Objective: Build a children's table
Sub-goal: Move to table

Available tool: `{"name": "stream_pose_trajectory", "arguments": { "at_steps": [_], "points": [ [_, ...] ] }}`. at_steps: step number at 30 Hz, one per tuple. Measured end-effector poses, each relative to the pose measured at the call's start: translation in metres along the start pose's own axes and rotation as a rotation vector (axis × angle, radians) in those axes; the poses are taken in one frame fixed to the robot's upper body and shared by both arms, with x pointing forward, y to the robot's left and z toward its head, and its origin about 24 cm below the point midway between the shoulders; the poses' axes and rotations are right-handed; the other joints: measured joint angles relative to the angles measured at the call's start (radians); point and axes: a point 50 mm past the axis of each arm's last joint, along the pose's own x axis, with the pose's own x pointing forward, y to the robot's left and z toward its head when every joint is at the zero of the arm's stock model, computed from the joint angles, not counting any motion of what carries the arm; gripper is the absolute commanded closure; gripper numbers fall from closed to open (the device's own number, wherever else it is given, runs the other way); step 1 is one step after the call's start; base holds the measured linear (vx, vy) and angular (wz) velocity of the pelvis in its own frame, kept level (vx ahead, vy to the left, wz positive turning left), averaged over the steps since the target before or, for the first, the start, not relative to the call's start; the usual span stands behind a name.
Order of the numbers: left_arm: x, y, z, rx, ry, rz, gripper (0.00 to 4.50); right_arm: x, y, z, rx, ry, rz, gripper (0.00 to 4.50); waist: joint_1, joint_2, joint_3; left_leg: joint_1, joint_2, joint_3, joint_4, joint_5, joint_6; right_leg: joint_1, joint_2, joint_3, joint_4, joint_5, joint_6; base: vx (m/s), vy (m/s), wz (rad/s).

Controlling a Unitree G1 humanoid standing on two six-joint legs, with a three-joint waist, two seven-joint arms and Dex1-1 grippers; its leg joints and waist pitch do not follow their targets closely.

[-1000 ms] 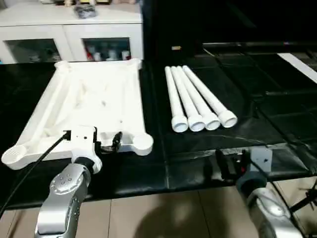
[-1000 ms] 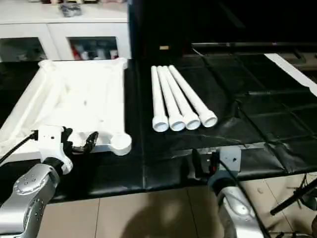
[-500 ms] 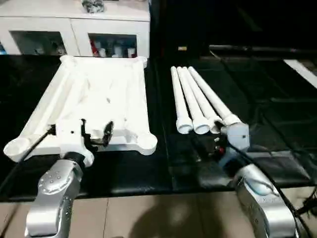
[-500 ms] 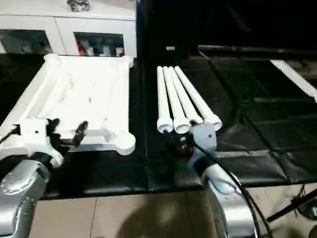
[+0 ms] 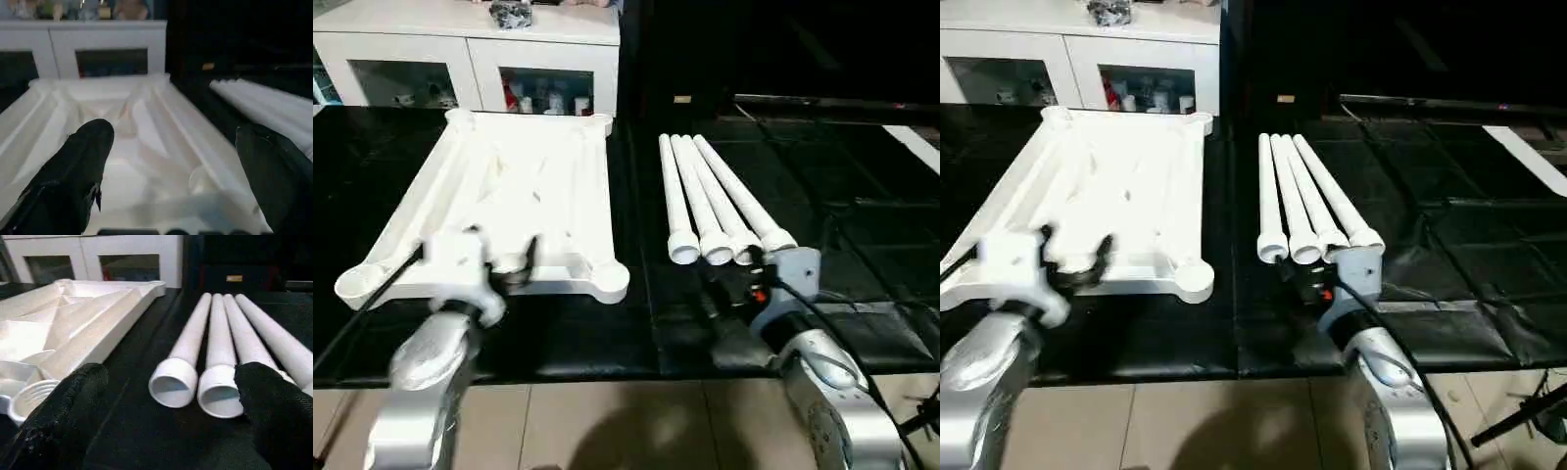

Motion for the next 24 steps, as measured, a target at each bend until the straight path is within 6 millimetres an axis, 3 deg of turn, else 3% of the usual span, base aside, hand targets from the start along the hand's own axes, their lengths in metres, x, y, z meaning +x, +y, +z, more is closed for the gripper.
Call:
{"name": "stream_pose_trajectory", "arguments": {
  "at_steps": [2,4,6,7,8,9,10,11,12,13,14,15,16,17,18,19,20,21,22,23,24],
  "points": [
    [-0.001,0.000,0.002,-0.001,-0.009,-0.004,0.03,0.001,0.004,0.001,-0.023,-0.009,0.032,0.00,-0.007,0.002,0.000,-0.018,-0.011,-0.036,0.004,0.000,0.000,0.011,-0.021,-0.054,-0.006,-0.001,-0.002,0.006,-0.011,0.40],
    [-0.004,0.002,-0.001,-0.001,0.005,0.001,0.03,0.003,0.008,0.003,-0.026,-0.018,0.055,0.00,-0.002,0.001,0.003,-0.023,-0.011,-0.050,0.007,0.000,0.000,0.025,-0.028,-0.079,-0.010,-0.008,-0.001,0.017,-0.019,0.47],
    [-0.008,0.005,-0.005,0.006,0.026,0.009,0.03,0.005,0.017,0.009,-0.012,-0.062,0.099,0.00,0.002,0.008,0.011,-0.017,-0.009,-0.064,0.010,-0.001,0.000,0.057,-0.034,-0.110,-0.018,-0.026,0.001,0.032,-0.020,0.48],
    [-0.009,0.007,-0.006,0.012,0.034,0.014,0.03,0.006,0.019,0.014,-0.004,-0.086,0.112,0.00,0.003,0.015,0.016,-0.007,-0.004,-0.065,0.014,-0.002,0.000,0.074,-0.034,-0.121,-0.022,-0.032,0.004,0.062,-0.009,0.51],
    [-0.009,0.012,-0.005,0.023,0.038,0.025,0.03,0.010,0.023,0.019,0.002,-0.110,0.133,0.00,0.005,0.024,0.025,0.006,0.004,-0.059,0.014,-0.004,0.000,0.091,-0.029,-0.121,-0.016,-0.058,0.004,0.091,-0.007,0.37],
    [-0.010,0.015,-0.004,0.030,0.040,0.036,0.03,0.011,0.026,0.021,0.006,-0.119,0.151,0.00,0.010,0.023,0.027,0.020,0.011,-0.042,0.010,-0.005,0.000,0.095,-0.020,-0.100,0.009,-0.093,-0.004,0.091,-0.007,0.37],
    [-0.010,0.019,-0.002,0.036,0.036,0.047,0.03,0.011,0.027,0.022,0.004,-0.124,0.159,0.00,0.015,0.013,0.028,0.037,0.010,-0.023,0.008,-0.005,0.000,0.100,-0.014,-0.073,0.049,-0.127,-0.019,0.089,-0.041,0.31],
    [-0.008,0.021,0.001,0.045,0.026,0.046,0.03,0.010,0.027,0.023,-0.001,-0.126,0.150,0.00,0.036,-0.006,0.033,0.064,0.012,0.022,0.007,-0.005,0.000,0.097,-0.010,-0.030,0.090,-0.149,-0.035,0.072,-0.097,0.25],
    [-0.007,0.020,0.002,0.046,0.022,0.043,0.03,0.010,0.026,0.022,-0.002,-0.120,0.138,0.00,0.051,-0.014,0.035,0.076,0.017,0.047,0.008,-0.005,0.000,0.098,-0.009,-0.005,0.107,-0.160,-0.023,0.072,-0.097,0.25],
    [-0.007,0.020,0.002,0.043,0.021,0.039,0.03,0.009,0.024,0.020,-0.004,-0.108,0.119,0.00,0.060,-0.026,0.036,0.092,0.023,0.073,0.035,-0.037,-0.010,0.100,-0.006,0.014,0.106,-0.165,-0.013,0.101,-0.108,0.14],
    [-0.009,0.018,0.001,0.034,0.027,0.028,0.03,0.009,0.021,0.020,-0.013,-0.093,0.108,0.00,0.088,-0.023,0.038,0.099,0.028,0.052,0.100,-0.109,0.000,0.115,-0.006,0.024,0.105,-0.165,-0.011,0.177,-0.044,-0.03],
    [-0.008,0.015,0.000,0.028,0.032,0.010,0.03,0.007,0.017,0.019,-0.013,-0.086,0.094,0.00,0.099,-0.012,0.039,0.102,0.010,0.011,0.139,-0.122,0.022,0.122,-0.001,0.024,0.096,-0.166,-0.009,0.177,-0.044,-0.03],
    [-0.007,0.011,0.000,0.024,0.031,-0.011,0.03,0.005,0.014,0.016,-0.007,-0.075,0.080,0.00,0.108,-0.003,0.035,0.110,-0.002,0.001,0.142,-0.128,0.031,0.122,0.004,0.030,0.084,-0.166,-0.008,0.168,0.000,0.02],
    [-0.005,0.008,0.001,0.022,0.026,-0.029,0.03,0.003,0.010,0.014,-0.006,-0.067,0.065,0.00,0.113,0.010,0.029,0.123,-0.008,-0.002,0.102,-0.133,0.039,0.125,0.022,0.040,0.066,-0.164,-0.008,0.129,0.012,0.32],
    [-0.003,0.007,0.003,0.025,0.019,-0.036,0.03,0.002,0.008,0.012,0.000,-0.059,0.052,0.00,0.117,0.026,0.020,0.137,-0.009,-0.001,0.054,-0.138,-0.005,0.132,0.038,0.052,0.047,-0.157,-0.010,0.129,0.012,0.32],
    [-0.004,0.008,0.002,0.027,0.023,-0.031,0.03,0.001,0.008,0.011,0.005,-0.054,0.051,0.00,0.109,0.021,0.016,0.151,-0.013,0.001,0.035,-0.138,-0.004,0.123,0.039,0.052,0.047,-0.159,-0.031,0.183,0.001,0.29],
    [-0.007,0.016,0.000,0.034,0.036,-0.004,0.03,0.007,0.018,0.013,0.023,-0.066,0.090,0.00,0.096,0.006,0.008,0.157,-0.025,-0.009,0.025,-0.144,0.001,0.089,0.030,0.042,0.106,-0.169,-0.052,0.219,-0.025,0.06],
    [-0.007,0.019,-0.002,0.036,0.045,0.007,0.03,0.009,0.022,0.014,0.029,-0.074,0.107,0.00,0.076,0.003,0.003,0.158,-0.026,-0.011,0.026,-0.152,0.004,0.047,0.023,0.033,0.163,-0.169,-0.037,0.219,-0.025,0.06],
    [-0.006,0.019,-0.001,0.038,0.042,0.006,0.03,0.008,0.022,0.014,0.027,-0.074,0.105,0.00,0.056,-0.002,-0.002,0.159,-0.029,-0.011,0.025,-0.160,0.004,0.003,0.010,0.027,0.189,-0.158,-0.020,0.198,-0.028,0.04],
    [-0.005,0.018,0.001,0.036,0.033,0.003,0.03,0.007,0.019,0.014,0.018,-0.068,0.092,0.00,0.031,-0.022,-0.013,0.165,-0.034,-0.005,0.026,-0.173,-0.001,-0.042,-0.010,0.028,0.153,-0.131,-0.018,0.197,-0.044,0.05],
    [-0.004,0.017,0.002,0.033,0.030,0.001,0.03,0.007,0.017,0.015,0.010,-0.067,0.083,0.00,0.016,-0.042,-0.016,0.174,-0.048,0.003,0.027,-0.184,-0.004,-0.046,-0.027,0.043,0.083,-0.087,-0.017,0.197,-0.044,0.05]
  ]
}}
